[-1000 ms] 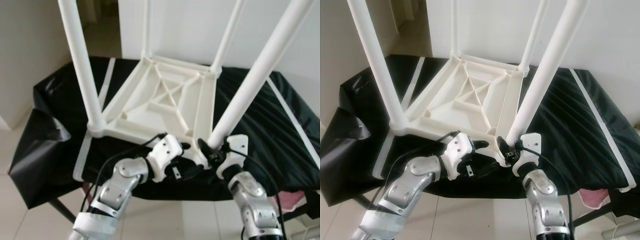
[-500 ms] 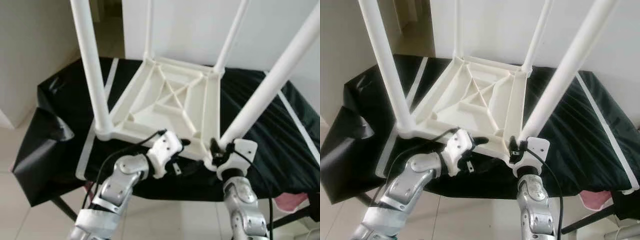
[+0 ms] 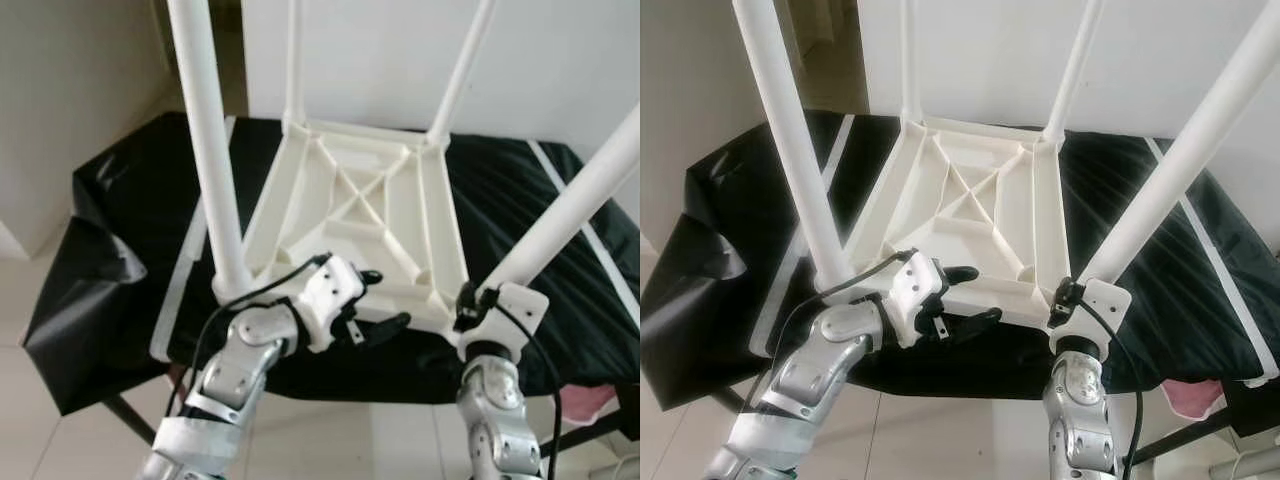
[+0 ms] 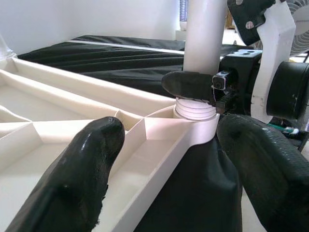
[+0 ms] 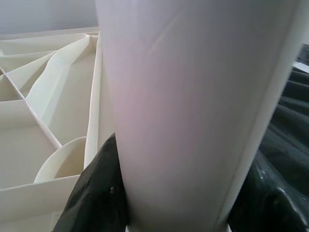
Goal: Building children table
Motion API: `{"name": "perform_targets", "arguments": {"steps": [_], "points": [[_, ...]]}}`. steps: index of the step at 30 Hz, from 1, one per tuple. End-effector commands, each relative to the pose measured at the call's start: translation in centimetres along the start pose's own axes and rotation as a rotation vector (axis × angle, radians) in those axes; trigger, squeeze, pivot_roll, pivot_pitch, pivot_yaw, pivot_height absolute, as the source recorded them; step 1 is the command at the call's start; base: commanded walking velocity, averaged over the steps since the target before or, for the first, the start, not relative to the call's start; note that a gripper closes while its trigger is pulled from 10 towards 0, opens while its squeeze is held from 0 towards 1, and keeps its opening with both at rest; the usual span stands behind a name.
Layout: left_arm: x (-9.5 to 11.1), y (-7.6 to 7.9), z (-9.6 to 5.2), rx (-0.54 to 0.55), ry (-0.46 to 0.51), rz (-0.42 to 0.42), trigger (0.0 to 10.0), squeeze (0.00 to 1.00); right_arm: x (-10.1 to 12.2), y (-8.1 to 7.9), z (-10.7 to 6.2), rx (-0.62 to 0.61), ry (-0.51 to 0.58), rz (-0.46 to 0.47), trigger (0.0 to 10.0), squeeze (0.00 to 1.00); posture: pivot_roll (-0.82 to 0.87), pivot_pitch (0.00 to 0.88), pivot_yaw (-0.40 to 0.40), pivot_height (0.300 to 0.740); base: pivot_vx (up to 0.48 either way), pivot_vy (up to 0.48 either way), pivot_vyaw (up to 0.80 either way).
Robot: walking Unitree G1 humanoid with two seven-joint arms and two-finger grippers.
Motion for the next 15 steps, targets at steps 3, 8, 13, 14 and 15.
{"name": "perform_targets", "arguments": {"steps": [3, 8, 13, 14, 15], "points": [[-0.1, -0.6, 0.2, 0.090, 0.013, 0.001, 10.0, 0.00, 0.4, -1.9, -0.3, 0.061, 0.010, 0.140, 10.0, 0.60, -0.03, 0.000, -0.051, 0.740, 0.000, 0.000, 0.00], [-0.1, -0.6, 0.5, 0.087, 0.014, -0.002, 10.0, 0.00, 1.3, -1.3, 0.0, 0.094, 0.073, 0.121, 10.0, 1.00, -0.04, 0.000, -0.056, 0.740, 0.000, 0.000, 0.00], [0.0, -0.6, 0.5, 0.085, 0.022, -0.008, 10.0, 0.00, 1.8, -0.3, 0.6, 0.158, 0.115, 0.057, 10.0, 1.00, -0.04, 0.000, -0.058, 0.740, 0.000, 0.000, 0.00], [0.0, -0.6, 0.5, 0.085, 0.022, -0.008, 10.0, 0.00, 1.8, -0.3, 0.6, 0.158, 0.115, 0.057, 10.0, 1.00, -0.04, 0.000, -0.058, 0.740, 0.000, 0.000, 0.00], [0.1, -0.5, 0.6, 0.081, 0.028, -0.005, 10.0, 0.00, 1.9, 0.2, 0.9, 0.198, 0.122, 0.047, 10.0, 1.00, -0.04, 0.002, -0.057, 0.740, 0.000, 0.000, 0.00]]}}
Point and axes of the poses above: a point about 5 cm out from each wrist's last joint towards the gripper, its own z axis pointing out of the wrist towards the gripper, its own x axis along the axis of the wrist's last joint, y = z × x, the point moved 1 cm from there along z, pointing out of the wrist towards the gripper, and after that the axes turned 11 degrees about -z, right-handed, at the moved point
